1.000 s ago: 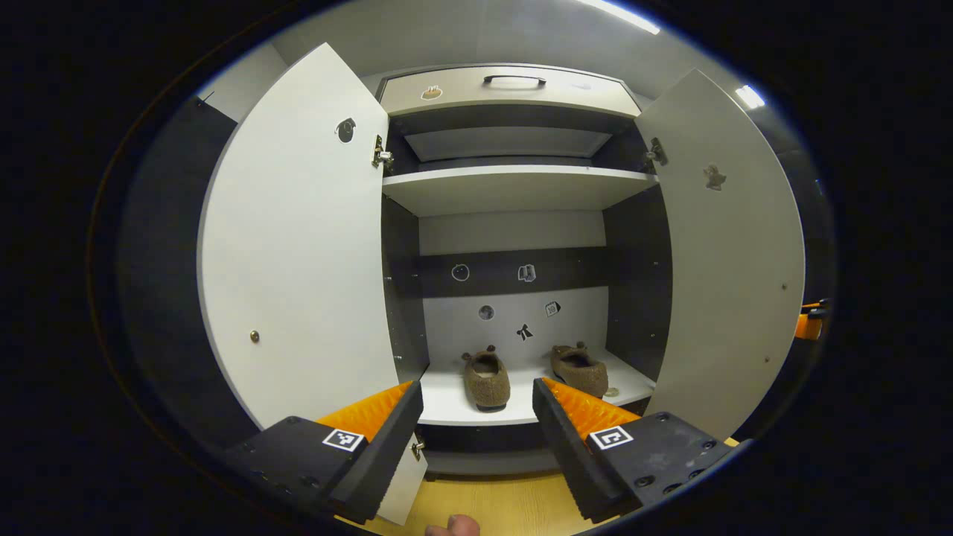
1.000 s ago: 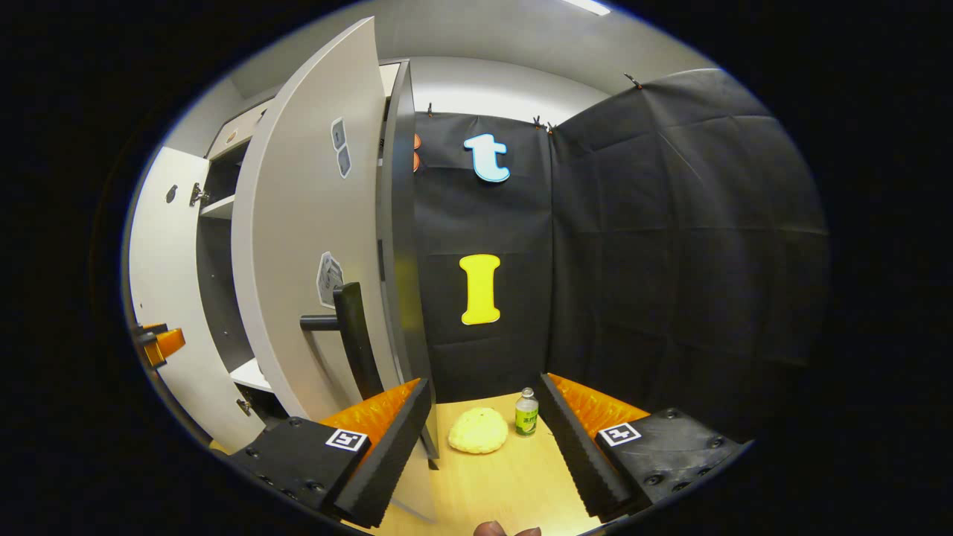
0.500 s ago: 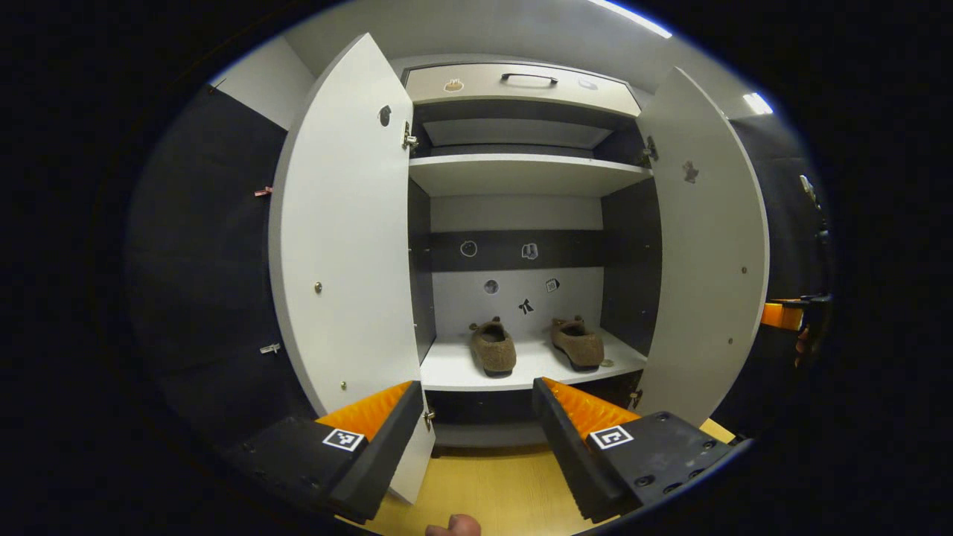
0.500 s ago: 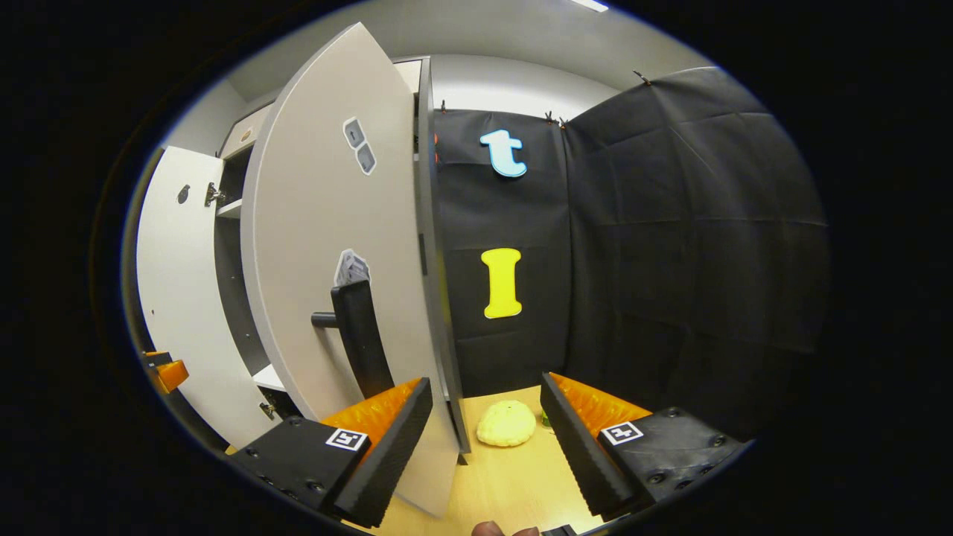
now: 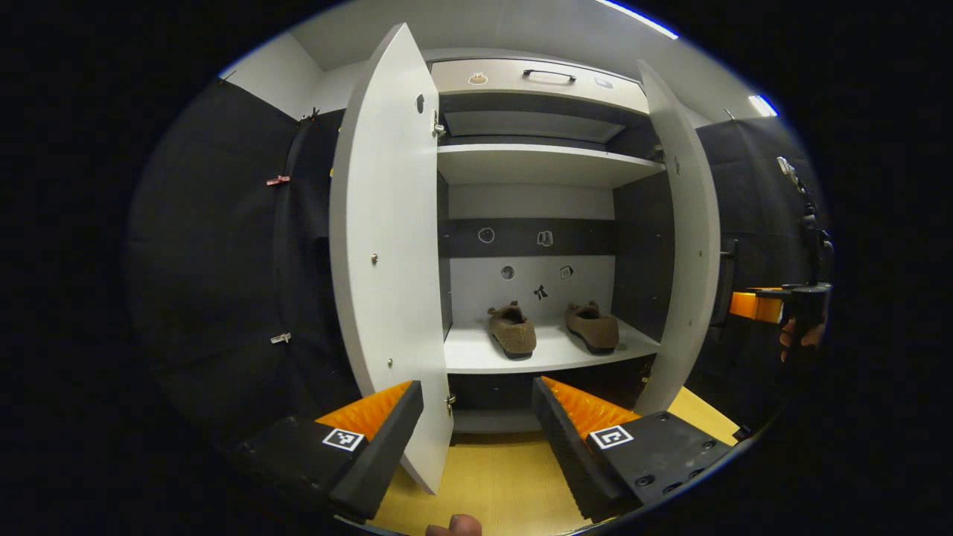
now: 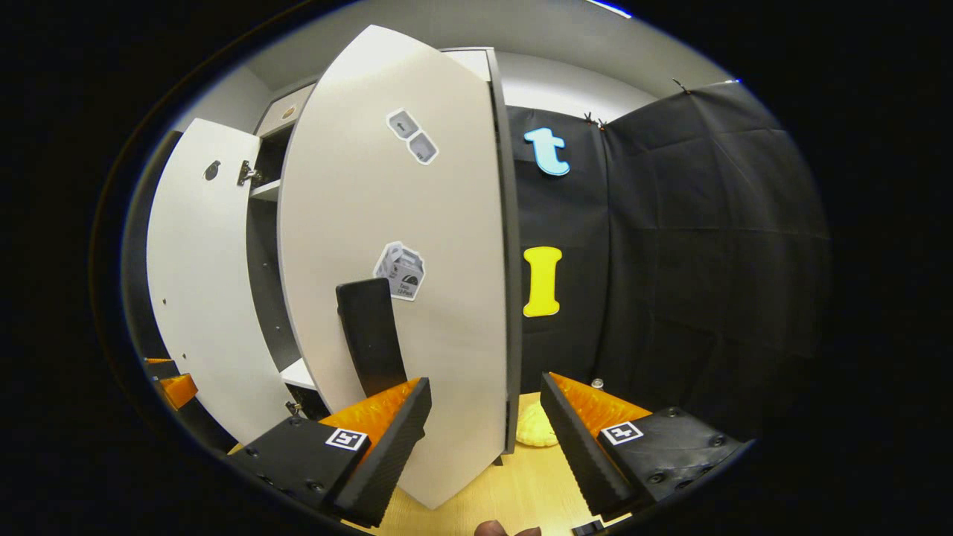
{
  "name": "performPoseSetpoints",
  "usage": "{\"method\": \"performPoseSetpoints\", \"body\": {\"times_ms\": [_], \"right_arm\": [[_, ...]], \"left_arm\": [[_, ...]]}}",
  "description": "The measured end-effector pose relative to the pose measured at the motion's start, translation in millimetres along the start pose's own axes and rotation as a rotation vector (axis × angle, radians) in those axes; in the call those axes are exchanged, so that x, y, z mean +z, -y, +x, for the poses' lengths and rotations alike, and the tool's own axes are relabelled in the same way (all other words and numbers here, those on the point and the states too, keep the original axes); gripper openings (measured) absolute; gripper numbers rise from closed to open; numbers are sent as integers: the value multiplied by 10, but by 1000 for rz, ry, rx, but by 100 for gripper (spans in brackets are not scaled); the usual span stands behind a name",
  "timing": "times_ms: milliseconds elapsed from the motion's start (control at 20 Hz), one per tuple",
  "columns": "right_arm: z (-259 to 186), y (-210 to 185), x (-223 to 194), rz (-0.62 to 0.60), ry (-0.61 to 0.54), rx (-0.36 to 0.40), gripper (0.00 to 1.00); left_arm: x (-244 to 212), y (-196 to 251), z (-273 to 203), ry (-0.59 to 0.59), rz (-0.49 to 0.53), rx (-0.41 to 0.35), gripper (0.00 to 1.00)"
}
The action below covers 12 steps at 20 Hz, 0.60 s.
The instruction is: Grab one shoe with the right hand and put it into the shoe cabinet, grab the other shoe with the left hand and put it into the shoe cabinet; then close the right door with the right hand and the left door with the left hand.
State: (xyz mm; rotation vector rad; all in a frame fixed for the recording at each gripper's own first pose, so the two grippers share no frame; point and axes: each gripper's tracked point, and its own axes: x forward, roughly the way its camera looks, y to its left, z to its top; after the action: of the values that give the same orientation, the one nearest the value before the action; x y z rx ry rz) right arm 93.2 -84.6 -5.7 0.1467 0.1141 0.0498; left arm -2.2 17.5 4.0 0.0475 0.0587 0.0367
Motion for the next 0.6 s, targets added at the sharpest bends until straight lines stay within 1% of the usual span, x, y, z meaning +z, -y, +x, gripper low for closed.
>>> {"method": "performPoseSetpoints", "body": {"times_ms": [200, 300, 350, 450, 600], "right_arm": [[95, -499, -203, -24, -54, 73, 98], [44, -629, -234, -41, -49, 79, 96], [9, -687, -242, -43, -44, 96, 96], [-49, -864, -294, -28, -60, 134, 98], [-167, -1083, -309, -36, -53, 168, 98]], "left_arm": [[-51, -248, -81, -12, -16, 25, 94], [-45, -384, -107, -9, -26, 43, 94], [-38, -462, -116, -7, -30, 53, 94], [-14, -638, -141, -1, -34, 77, 94], [19, -955, -153, 3, -24, 122, 94]]}}
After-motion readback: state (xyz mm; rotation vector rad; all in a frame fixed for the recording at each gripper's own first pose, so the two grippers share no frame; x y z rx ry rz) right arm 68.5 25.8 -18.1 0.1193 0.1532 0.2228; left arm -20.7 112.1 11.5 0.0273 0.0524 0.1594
